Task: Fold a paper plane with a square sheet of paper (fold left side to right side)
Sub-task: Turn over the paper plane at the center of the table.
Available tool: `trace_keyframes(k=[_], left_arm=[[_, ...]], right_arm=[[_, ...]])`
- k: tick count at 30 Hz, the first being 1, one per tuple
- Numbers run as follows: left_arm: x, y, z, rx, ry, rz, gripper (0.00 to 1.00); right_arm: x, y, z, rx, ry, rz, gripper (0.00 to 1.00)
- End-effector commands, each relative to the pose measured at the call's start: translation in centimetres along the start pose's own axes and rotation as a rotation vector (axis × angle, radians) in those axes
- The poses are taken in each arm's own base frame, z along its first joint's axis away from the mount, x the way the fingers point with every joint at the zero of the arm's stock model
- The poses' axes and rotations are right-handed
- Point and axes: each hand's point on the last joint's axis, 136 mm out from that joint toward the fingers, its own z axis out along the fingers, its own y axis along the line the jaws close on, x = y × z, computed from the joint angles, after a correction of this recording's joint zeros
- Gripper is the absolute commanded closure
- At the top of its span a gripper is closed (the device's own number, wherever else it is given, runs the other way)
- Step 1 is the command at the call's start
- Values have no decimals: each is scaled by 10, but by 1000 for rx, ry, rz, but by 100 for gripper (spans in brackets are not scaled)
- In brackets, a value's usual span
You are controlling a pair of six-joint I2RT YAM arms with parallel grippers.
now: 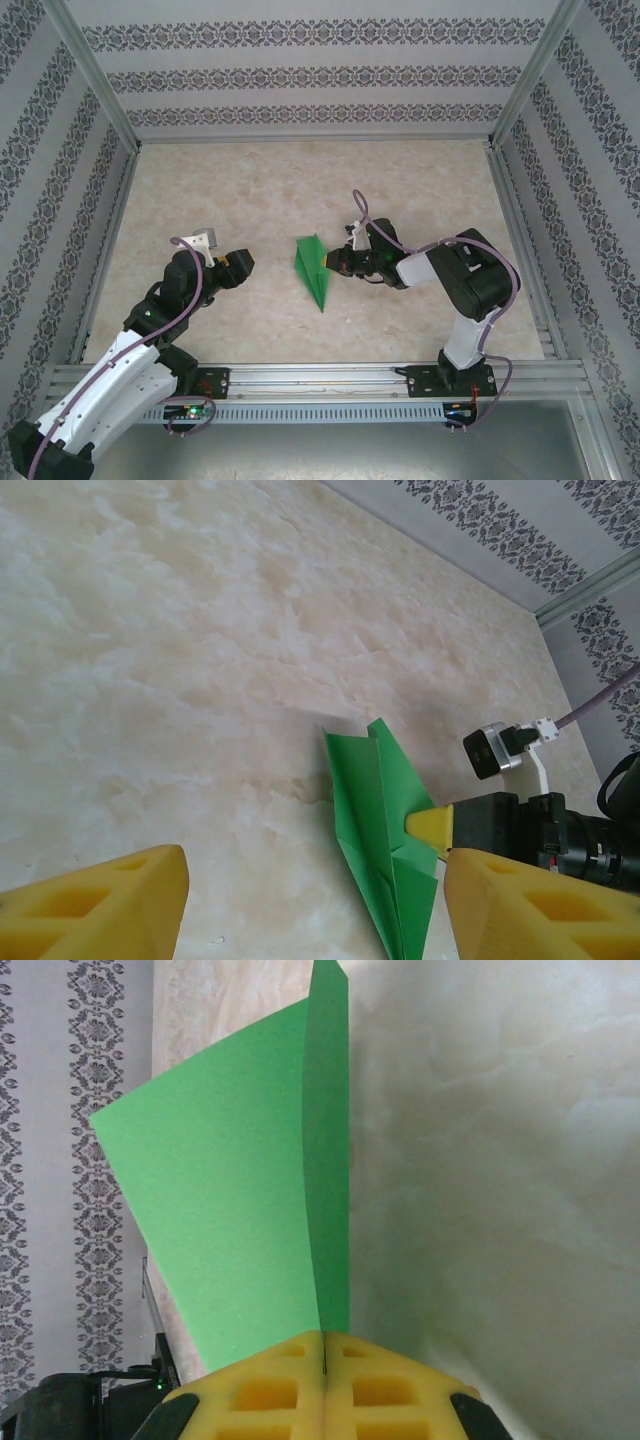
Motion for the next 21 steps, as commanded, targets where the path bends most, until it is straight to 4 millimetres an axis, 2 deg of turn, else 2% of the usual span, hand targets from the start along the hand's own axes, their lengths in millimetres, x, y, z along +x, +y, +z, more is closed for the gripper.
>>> trace_keyframes(k=[1,4,9,14,21], left_arm=[[-1,3,0,-3,-6,-19,32],[-1,4,0,-6,-4,-17,32],[-1,3,0,-5,-1,-16,32],[-1,2,-1,2,3,-13,32],[-1,1,-1,7,2,-11,32]], right_arm=[[2,-7,3,13,-12,-19,100],[4,-14,3,40,-13,-11,96],[4,-12,1,44,-19,-11,89],[3,-19,-3,100,-26,-13,81],[0,-14,-12,131,-44,-39,74]])
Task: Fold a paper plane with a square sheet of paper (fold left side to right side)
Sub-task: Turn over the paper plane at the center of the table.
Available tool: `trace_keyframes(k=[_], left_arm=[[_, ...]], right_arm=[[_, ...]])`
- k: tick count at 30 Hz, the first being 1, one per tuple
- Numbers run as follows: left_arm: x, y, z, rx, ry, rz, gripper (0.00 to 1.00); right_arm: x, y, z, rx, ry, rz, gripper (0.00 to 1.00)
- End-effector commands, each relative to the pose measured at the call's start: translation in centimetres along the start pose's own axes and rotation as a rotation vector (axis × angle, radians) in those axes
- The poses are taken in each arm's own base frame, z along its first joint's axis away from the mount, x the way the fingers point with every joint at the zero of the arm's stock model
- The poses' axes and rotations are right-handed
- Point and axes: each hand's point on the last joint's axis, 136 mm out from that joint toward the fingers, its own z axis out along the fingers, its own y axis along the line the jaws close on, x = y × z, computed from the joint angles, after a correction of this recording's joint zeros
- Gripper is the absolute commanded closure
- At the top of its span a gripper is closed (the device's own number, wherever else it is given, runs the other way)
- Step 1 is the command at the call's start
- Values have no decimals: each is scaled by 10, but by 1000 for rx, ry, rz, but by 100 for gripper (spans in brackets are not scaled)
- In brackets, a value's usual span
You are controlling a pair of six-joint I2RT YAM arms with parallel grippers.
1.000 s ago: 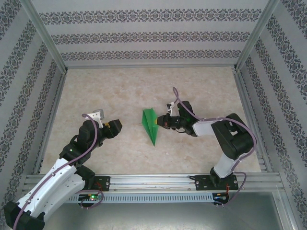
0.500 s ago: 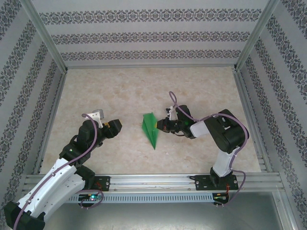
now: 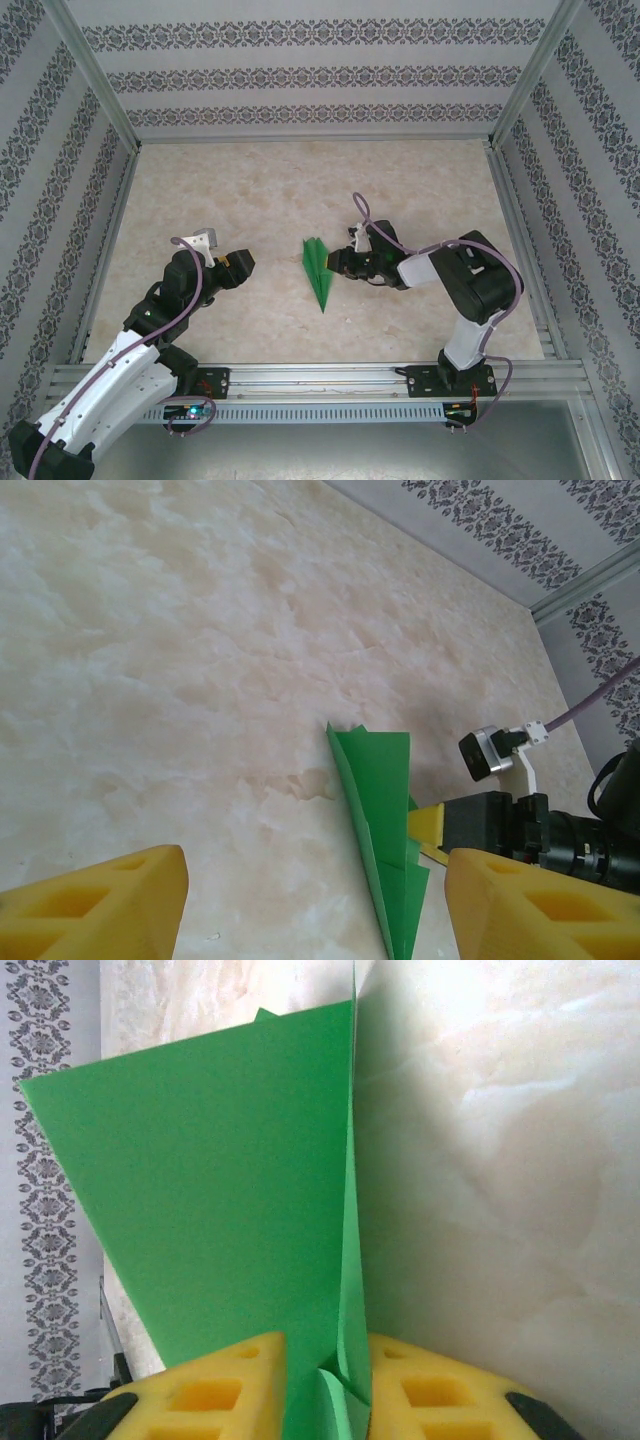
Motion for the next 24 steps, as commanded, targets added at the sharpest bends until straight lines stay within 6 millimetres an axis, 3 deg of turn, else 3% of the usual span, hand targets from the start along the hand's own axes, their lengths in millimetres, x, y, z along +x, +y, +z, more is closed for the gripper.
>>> trace_keyframes(k=[1,8,15,24], left_arm=[[-2,2,-1,-4,-7,-8,32],[-5,4,-3,-18,-8,10,30],[-14,10,-18,-71,-30,61,22],[-8,16,-20,-80,-23,60,21]], right_arm=[[1,0,-8,45,-16,-46,72],[0,-4,-32,191,-52,-79,62],[15,22,-63,360,-25,-194,47],[37,46,-40,411,76,-252,33]])
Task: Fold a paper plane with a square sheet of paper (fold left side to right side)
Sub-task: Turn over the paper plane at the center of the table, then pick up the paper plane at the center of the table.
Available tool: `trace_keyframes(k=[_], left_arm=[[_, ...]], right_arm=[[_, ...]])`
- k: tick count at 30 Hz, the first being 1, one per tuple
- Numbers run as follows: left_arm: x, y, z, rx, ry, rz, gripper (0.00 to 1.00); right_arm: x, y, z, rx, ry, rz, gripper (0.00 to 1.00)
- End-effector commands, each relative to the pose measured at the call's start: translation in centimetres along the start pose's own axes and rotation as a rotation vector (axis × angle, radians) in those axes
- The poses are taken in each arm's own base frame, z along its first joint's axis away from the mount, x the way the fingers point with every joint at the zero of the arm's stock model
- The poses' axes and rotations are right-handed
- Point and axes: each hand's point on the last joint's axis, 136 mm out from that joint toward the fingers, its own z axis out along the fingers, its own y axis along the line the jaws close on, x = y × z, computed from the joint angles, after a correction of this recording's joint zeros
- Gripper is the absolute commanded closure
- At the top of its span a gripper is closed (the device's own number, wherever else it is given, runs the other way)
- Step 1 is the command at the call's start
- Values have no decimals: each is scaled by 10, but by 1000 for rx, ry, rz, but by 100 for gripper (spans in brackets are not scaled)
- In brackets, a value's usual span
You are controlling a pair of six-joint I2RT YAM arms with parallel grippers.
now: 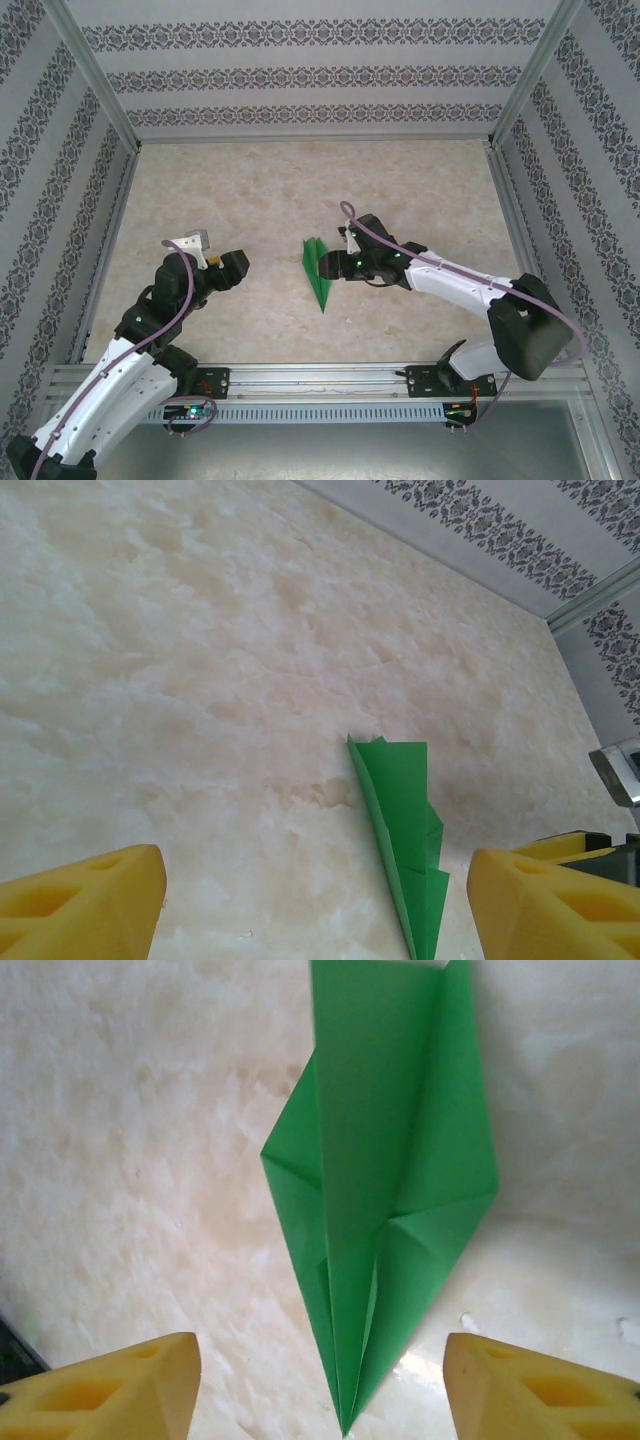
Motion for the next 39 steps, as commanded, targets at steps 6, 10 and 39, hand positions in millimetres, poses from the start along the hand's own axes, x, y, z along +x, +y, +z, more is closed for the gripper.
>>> trace_keyframes(k=[6,10,39], left_arm=[[3,12,-6,-49,10,31,21],[4,14,-6,-58,15,38,21],[2,16,-9,-70,11,65,20]], right_arm=[[9,-3,26,110,90,-26,32],[9,-4,37,128,111,-29,32],[18,-24,68,273,196,-42,74]])
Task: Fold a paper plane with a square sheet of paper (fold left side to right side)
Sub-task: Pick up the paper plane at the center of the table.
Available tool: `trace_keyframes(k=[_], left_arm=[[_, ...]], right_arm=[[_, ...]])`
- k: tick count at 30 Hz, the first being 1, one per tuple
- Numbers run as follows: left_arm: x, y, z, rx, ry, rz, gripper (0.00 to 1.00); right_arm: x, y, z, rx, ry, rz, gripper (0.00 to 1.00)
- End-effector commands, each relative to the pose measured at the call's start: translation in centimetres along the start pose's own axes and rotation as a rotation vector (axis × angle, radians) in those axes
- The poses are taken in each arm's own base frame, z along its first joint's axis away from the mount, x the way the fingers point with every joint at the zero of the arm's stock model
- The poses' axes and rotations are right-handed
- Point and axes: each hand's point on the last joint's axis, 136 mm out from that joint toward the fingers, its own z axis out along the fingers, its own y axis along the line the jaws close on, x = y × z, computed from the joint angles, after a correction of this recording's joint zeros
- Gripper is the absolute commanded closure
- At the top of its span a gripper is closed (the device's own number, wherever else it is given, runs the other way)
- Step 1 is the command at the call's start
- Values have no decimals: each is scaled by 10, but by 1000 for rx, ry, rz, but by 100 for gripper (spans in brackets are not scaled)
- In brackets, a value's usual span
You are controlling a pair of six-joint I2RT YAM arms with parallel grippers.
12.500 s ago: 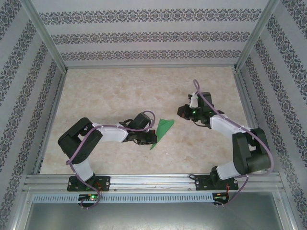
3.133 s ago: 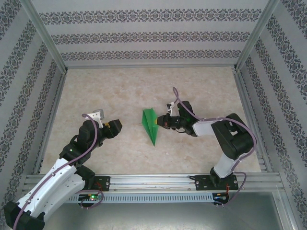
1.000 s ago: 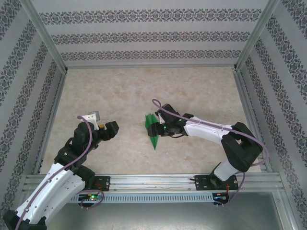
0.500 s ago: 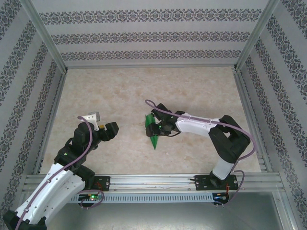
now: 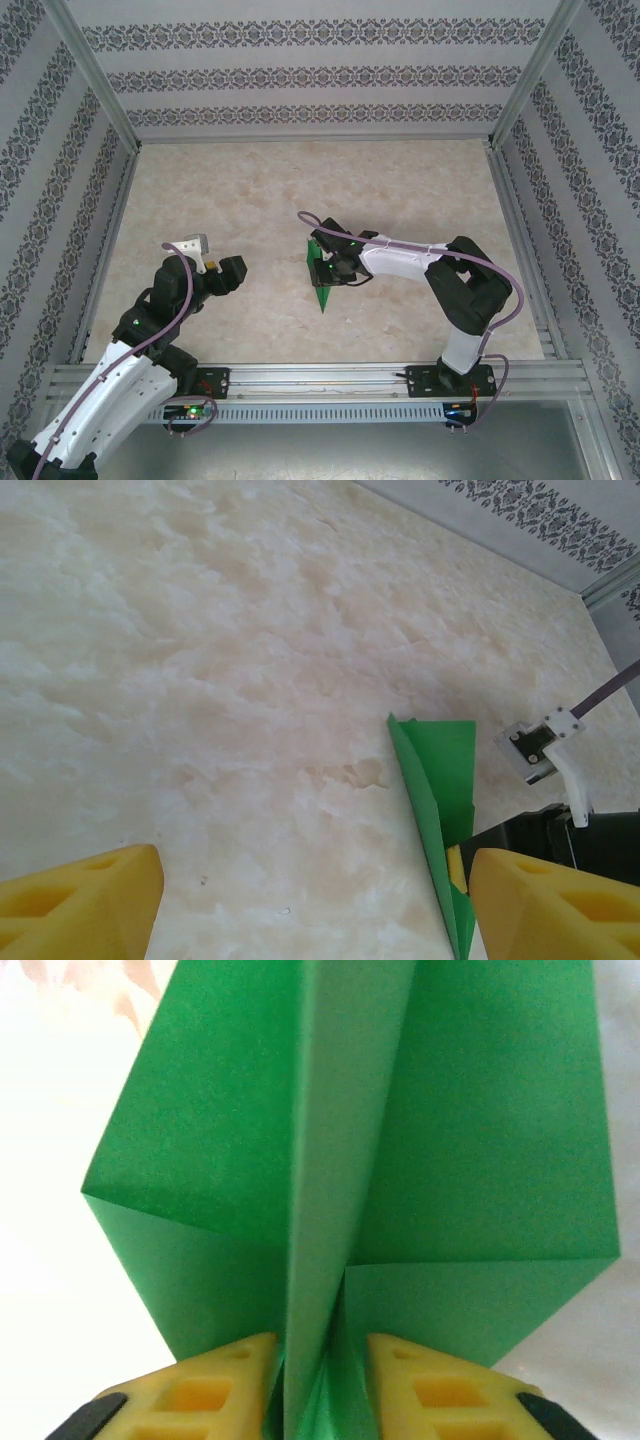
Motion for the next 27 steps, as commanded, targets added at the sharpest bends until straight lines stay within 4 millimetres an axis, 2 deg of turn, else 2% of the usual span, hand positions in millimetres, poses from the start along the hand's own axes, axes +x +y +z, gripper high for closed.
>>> trace_keyframes(k=[1,15,18,23,27], left_arm=[[-6,5,-5,-25,-16,15,20],[-2,8,-4,-35,-6,15,20],[-2,8,-4,-37,-6,15,19],[-3,9,-6,-40,-8,16,19],[-6,8,-9,-38,-17,21,19]], right_arm=[[-1,0,2,37,3,-21,75],[0,5,13,56,18,-22,84],[1,5,13,63,23,-23,88],[-7,7,-8,68,-27,-35,100],[-24,2,-33,109,-76,-55,100]])
